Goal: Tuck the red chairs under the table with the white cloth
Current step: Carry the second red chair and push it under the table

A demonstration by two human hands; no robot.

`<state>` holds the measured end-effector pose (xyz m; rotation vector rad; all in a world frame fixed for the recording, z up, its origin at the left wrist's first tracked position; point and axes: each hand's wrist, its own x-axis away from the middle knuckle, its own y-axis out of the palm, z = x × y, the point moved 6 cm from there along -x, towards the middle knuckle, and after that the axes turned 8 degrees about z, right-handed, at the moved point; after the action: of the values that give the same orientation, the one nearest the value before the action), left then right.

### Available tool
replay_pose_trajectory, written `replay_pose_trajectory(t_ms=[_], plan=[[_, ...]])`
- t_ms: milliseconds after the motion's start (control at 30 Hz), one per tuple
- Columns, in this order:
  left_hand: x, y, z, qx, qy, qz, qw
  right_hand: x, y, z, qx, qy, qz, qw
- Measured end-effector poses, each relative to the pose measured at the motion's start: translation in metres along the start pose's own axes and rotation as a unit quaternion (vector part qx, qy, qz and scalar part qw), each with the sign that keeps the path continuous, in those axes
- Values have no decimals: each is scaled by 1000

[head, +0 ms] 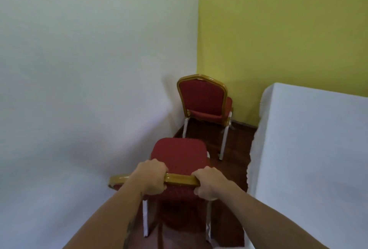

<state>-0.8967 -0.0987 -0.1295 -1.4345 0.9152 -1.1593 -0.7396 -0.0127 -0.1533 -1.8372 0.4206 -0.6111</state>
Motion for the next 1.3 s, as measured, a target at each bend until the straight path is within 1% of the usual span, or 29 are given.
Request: replay_pose_trajectory(t_ms=[67,233,433,567,700,867,967,1067,1233,1300], plan=[[-12,1,-1,-7,48,-17,999,0,-1,-1,3,18,12,1000],[-19,0,13,6,148,-30,989,8,-7,-6,46,76,17,996],[-15,-8,28,-19,274,3,961,31,1,-12,38,157,40,986],[-18,-7,32,-38,323,6,946,48,11,-18,33,208,43,977],[-34,-9,31,-53,326,-2,944,59,17,-21,16,255,48,966],[-59,-23,25,-78,293,0,953,57,15,-24,14,278,84,957],[-76,-27,17,-73,267,-26,960,44,20,-24,-3,274,107,956],[-92,-34,14,-55,239,-57,968,35,16,-23,-12,286,148,947],[-104,-38,13,-53,228,-87,968,26,14,-21,-27,320,147,936],[-111,-37,11,-34,225,-85,970,23,13,-16,-36,352,144,924]])
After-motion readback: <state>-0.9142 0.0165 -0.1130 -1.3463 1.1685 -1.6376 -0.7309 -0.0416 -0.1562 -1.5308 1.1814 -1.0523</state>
